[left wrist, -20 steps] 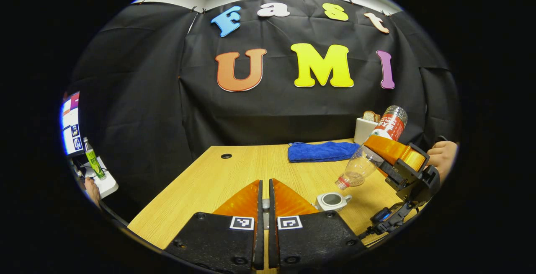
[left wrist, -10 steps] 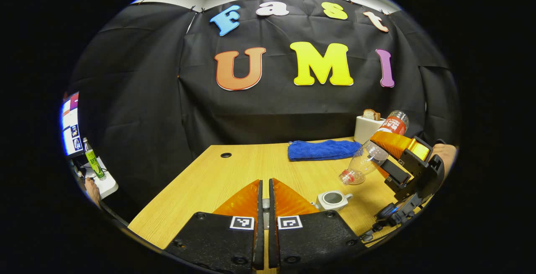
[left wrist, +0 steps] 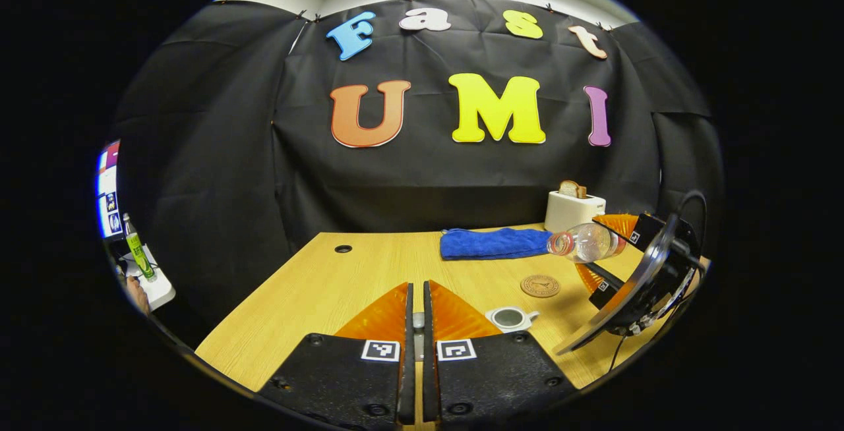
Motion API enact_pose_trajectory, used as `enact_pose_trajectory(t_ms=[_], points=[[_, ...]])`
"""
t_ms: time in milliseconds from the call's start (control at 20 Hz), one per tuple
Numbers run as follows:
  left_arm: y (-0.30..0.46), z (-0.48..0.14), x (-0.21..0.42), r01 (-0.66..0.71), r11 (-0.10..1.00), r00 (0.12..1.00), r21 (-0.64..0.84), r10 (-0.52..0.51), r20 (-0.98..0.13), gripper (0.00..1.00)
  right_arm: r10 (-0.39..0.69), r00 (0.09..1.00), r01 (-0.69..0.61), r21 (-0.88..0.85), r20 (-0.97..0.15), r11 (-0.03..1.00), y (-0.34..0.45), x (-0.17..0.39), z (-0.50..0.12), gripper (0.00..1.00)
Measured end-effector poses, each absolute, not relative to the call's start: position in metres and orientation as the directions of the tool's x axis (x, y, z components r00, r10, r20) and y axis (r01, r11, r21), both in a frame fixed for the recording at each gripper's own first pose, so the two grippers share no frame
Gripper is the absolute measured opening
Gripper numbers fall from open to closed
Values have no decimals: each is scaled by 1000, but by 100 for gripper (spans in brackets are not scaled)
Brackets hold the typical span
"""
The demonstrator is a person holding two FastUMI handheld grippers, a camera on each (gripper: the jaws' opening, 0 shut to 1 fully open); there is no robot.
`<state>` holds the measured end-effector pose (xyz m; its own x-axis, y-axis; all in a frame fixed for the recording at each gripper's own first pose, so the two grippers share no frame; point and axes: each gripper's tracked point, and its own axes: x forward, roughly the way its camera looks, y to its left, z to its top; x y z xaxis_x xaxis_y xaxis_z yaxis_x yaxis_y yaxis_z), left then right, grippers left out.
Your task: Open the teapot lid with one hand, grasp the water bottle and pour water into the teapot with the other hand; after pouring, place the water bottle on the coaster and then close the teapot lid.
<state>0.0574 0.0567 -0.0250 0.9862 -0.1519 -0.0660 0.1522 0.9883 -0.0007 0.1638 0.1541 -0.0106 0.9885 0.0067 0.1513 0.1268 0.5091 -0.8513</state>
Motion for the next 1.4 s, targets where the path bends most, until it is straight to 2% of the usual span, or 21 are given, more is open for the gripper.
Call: enact_pose_trajectory(t_ms=[50,150,200,250,300,400,450,500,550,850,1300,1400], points=[[55,-25,57,155,988,986,4,-154,-66,7,10,991,102,-803,133,587,151,163,-13,75],[52,-24,58,158,987,986,19,-156,-65,7,17,994,58,-677,104,734,148,167,-14,78],[48,-24,57,163,986,985,33,-161,-63,7,31,996,28,-596,88,803,149,168,-15,75],[45,-25,56,167,985,985,53,-164,-58,7,49,995,0,-511,82,860,153,168,-13,78],[45,-23,57,167,984,985,68,-164,-49,7,59,995,-18,-434,81,901,153,168,-9,75],[39,-25,60,179,983,983,50,-176,-56,7,69,994,-40,-313,81,949,152,174,-3,75],[38,-25,61,183,982,982,38,-180,-57,7,74,995,-52,-265,74,963,155,179,-2,77],[35,-26,61,188,982,981,30,-186,-59,7,81,994,-64,-221,69,973,159,181,-1,74],[33,-27,61,191,981,980,30,-189,-62,7,85,994,-72,-184,63,980,160,186,1,77],[39,-28,61,186,982,981,14,-185,-64,7,116,993,-116,-7,13,993,172,221,-13,77],[41,-49,74,174,985,978,-12,-174,-118,7,115,993,-111,125,-28,986,175,274,-39,75],[41,-54,77,168,986,977,3,-166,-134,7,123,992,-117,141,-33,983,174,276,-42,77]])
